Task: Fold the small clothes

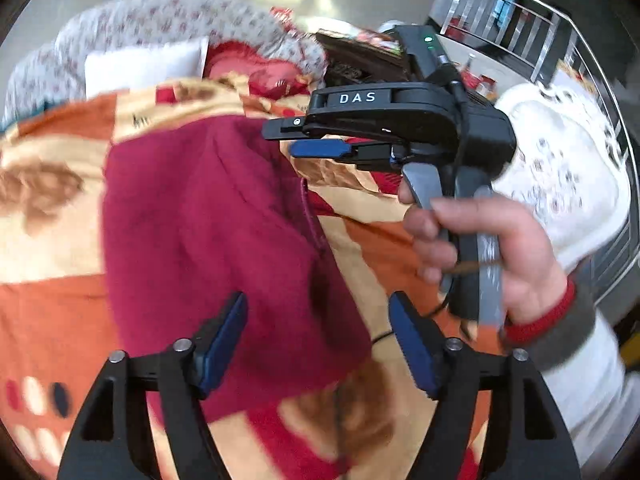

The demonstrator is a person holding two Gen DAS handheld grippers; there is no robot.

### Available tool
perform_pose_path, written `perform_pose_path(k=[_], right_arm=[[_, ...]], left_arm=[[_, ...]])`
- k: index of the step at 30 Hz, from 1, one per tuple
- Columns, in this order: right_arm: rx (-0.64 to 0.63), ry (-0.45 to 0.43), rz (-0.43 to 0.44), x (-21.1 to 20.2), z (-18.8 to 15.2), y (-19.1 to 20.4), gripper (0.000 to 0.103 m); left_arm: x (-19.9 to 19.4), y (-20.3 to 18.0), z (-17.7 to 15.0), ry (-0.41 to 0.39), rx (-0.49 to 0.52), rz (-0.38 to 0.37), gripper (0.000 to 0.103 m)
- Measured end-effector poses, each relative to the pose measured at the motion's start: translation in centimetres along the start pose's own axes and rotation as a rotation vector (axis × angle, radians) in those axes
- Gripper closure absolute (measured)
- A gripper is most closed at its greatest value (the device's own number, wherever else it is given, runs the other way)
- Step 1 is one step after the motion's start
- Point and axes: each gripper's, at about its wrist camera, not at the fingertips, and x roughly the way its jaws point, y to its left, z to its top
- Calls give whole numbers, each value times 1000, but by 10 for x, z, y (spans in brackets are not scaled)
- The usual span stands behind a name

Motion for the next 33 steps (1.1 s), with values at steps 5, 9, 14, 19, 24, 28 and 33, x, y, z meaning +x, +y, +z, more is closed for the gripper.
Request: perform_pose_path(k=[5, 9, 14, 19, 24, 28, 33], right_arm=[[-76, -28, -39, -3, -3, 28, 34], [-181, 19, -19, 9, -6, 56, 40], [-342, 111, -253, 36, -21, 57, 77], [-286, 97, -257, 35, -26, 24, 77], [-223, 60, -174, 9, -30, 26, 73], [-261, 27, -142, -26, -53, 49, 72], [-353, 27, -107, -39, -86, 83, 72]], left_arm=[[-14, 28, -3, -42, -46, 128, 26], [-1, 32, -4, -8, -103, 42, 26], [34, 12, -7, 39, -54, 15, 26], [54, 6, -11, 52, -28, 34, 25], [27, 9, -18, 53, -36, 50, 25], [-7, 15, -30, 5, -2, 136, 24], [-30, 29, -43, -20, -29, 184, 24]])
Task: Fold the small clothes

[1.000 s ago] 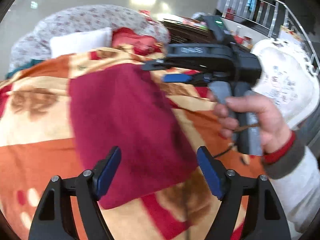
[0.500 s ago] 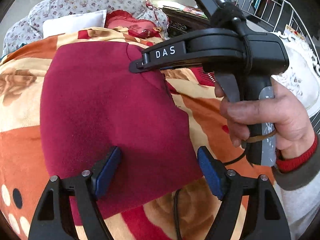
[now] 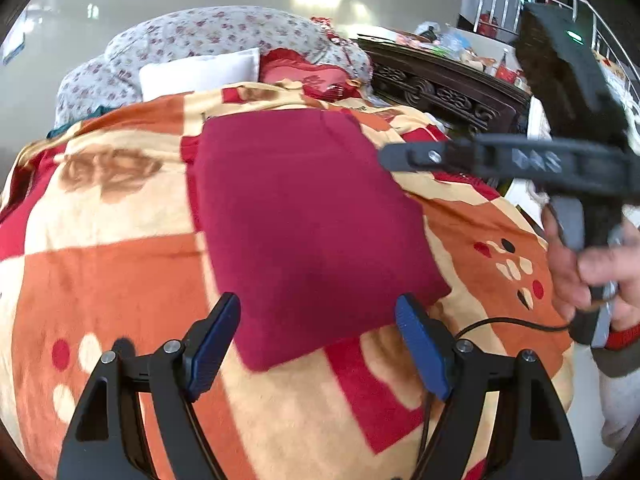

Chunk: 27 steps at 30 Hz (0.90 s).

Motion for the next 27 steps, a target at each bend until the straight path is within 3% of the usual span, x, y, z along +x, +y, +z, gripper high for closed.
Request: perform_pose_path(k=[3, 5, 6, 7, 9, 12, 14, 16, 19, 24, 27], right_arm=[[-71, 54, -40, 13, -16, 15, 73], [-108, 92, -150, 26, -28, 9, 77], [-112, 100, -238, 32, -34, -1, 74], [-73, 101, -244, 34, -38, -12, 72], [92, 96, -122, 37, -46, -41, 71], [118, 45, -65, 28, -48, -47, 60], [167, 10, -25, 22, -47, -55, 35], [202, -29, -10, 20, -43, -62, 24], [213, -23, 22, 34, -37, -72, 17], [296, 16, 164, 69, -33, -92, 14], [288, 4, 180, 75, -32, -89, 21]], left_arm=[[1, 10, -4, 21, -44, 9, 24], [1, 19, -5, 20, -69, 22, 24], [1, 24, -4, 14, -81, 30, 24], [2, 28, -2, 10, -96, 33, 24], [5, 36, 2, 8, -132, 18, 24], [14, 48, 12, -7, -194, -21, 23], [21, 55, 18, -18, -216, -16, 20], [33, 65, 23, -17, -249, -19, 19], [54, 81, 26, 1, -325, -90, 19], [87, 94, 22, 38, -428, -210, 19], [103, 96, 20, 62, -464, -252, 19]])
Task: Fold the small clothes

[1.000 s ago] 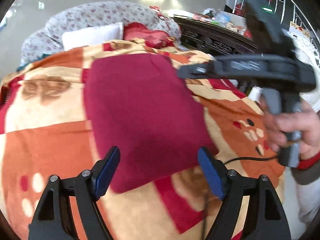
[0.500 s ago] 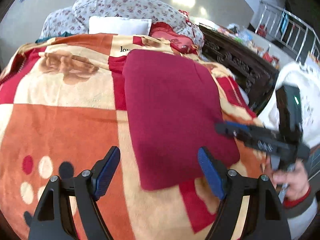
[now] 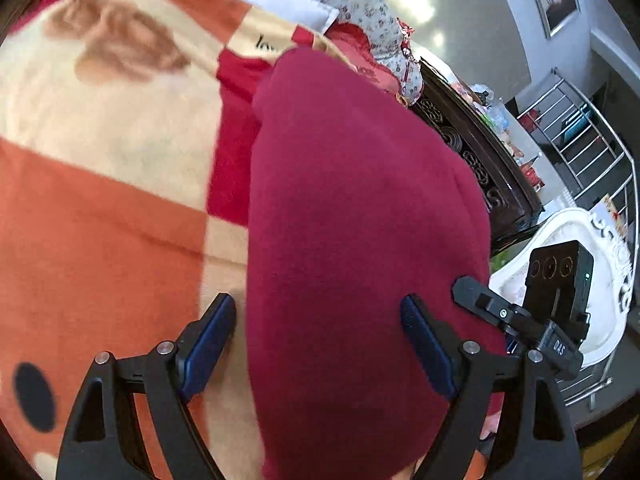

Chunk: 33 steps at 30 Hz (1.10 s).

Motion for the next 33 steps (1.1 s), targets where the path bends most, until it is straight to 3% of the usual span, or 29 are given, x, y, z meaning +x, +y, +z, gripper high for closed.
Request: perform_pose_path(k=[1, 3, 4, 5, 8, 15, 22, 28, 30, 33], right_arm=[[1, 6, 0, 1, 0, 1, 29], [20, 10, 5, 3, -2, 4, 35], [20, 9, 5, 1, -3, 5, 40], [19, 6, 7, -1, -3, 8, 44], [42, -2, 30, -11, -6, 15, 47], [6, 8, 112, -38, -20, 67, 48], [-35, 88, 194, -40, -69, 117, 47], [-23, 221, 61, -14, -110, 117, 38], [-32, 180, 37, -25, -112, 115, 36], [-11, 87, 20, -47, -102, 115, 35]], left_arm=[[1, -2, 0, -1, 11, 3, 19], [2, -11, 0, 8, 68, 22, 21], [2, -16, 0, 13, 89, 21, 28], [0, -20, -1, 16, 108, 32, 29], [-10, -30, -2, 19, 147, 40, 41], [-76, -44, -14, -16, 196, 49, 44], [-145, -28, -70, 1, 180, 138, 44], [-138, 15, -113, 81, 78, 200, 44], [-145, 15, -118, 43, 78, 213, 42], [-158, 4, -118, -14, 122, 289, 42]])
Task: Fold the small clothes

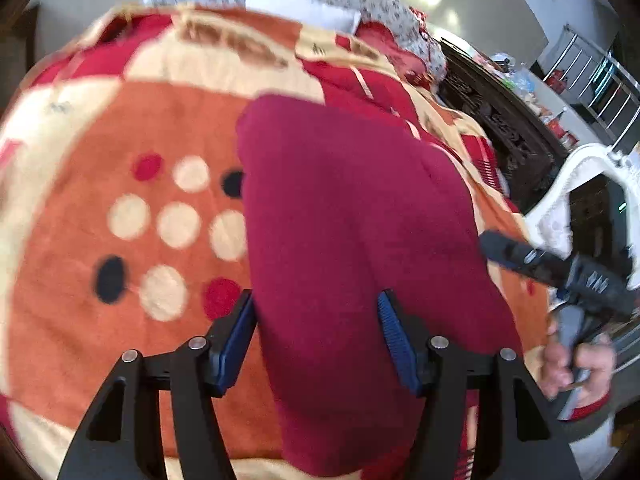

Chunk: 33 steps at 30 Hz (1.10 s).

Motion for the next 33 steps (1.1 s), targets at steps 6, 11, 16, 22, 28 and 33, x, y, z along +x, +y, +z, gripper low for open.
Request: perform_pose_path(k=[6, 11, 16, 22, 28, 33], right_arm=[[-101, -42, -53, 16, 17, 32, 50], [-213, -35, -248, 54, 39, 33, 91], [-182, -10, -278, 61, 39, 4, 91], [-142, -53, -214, 26, 29, 16, 89], [-238, -84, -148, -6, -5, 72, 89], [-320, 5, -296, 22, -35, 72, 89]], left_arm=[[-15, -20, 2, -76, 69, 76, 31], [5, -29, 2, -59, 87, 137, 30], [21, -37, 1, -49, 100, 155, 23], [24, -34, -4, -47, 84, 179, 22], [18, -36, -9, -61, 78, 205, 22], [7, -43, -15, -88, 105, 249, 22]])
